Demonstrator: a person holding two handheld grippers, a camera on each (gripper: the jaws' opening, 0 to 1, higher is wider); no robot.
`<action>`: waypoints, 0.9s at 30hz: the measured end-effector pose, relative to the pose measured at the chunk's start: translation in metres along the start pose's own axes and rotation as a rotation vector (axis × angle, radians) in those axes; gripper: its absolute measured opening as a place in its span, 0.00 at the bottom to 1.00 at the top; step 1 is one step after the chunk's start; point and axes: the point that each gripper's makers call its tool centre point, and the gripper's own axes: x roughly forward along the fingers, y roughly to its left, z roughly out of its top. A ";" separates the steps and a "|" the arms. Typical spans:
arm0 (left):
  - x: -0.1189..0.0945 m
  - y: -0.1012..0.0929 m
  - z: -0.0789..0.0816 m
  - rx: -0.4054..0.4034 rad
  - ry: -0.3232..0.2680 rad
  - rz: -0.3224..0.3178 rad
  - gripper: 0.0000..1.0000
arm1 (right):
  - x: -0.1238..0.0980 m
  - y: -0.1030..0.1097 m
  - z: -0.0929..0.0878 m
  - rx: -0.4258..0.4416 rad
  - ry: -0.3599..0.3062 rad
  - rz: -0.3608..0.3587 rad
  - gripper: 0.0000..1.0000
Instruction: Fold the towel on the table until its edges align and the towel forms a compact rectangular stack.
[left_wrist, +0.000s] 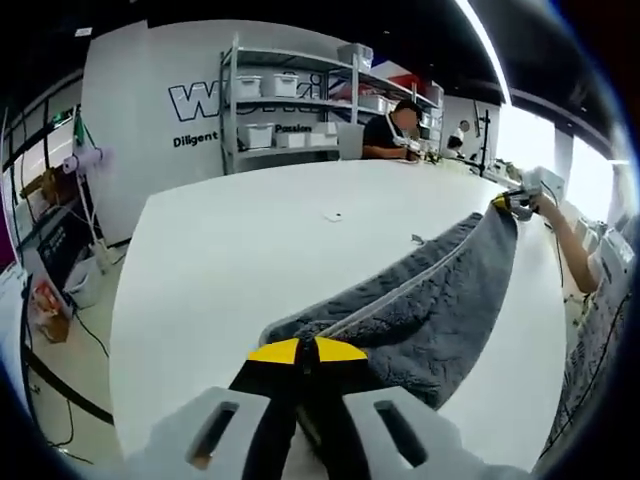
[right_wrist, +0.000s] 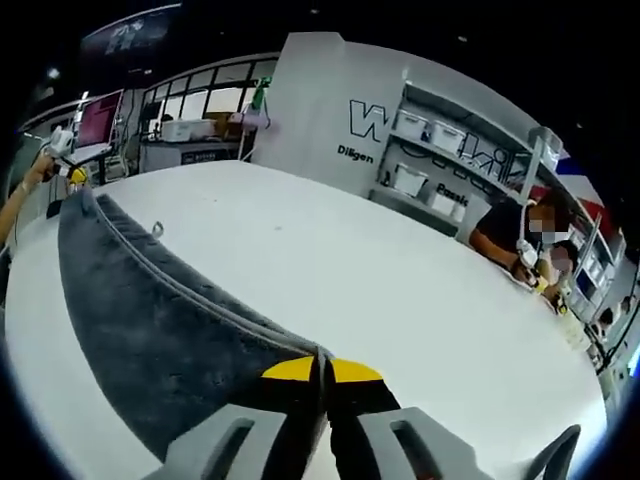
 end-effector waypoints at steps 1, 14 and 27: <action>0.001 0.000 0.001 -0.001 -0.003 -0.001 0.05 | 0.000 -0.002 0.002 0.002 -0.005 -0.007 0.04; 0.004 0.006 0.009 -0.001 -0.020 0.015 0.05 | 0.005 -0.013 0.030 -0.001 -0.070 -0.061 0.04; 0.009 0.016 0.021 0.058 -0.013 0.067 0.05 | 0.019 -0.012 0.035 -0.051 -0.050 -0.100 0.04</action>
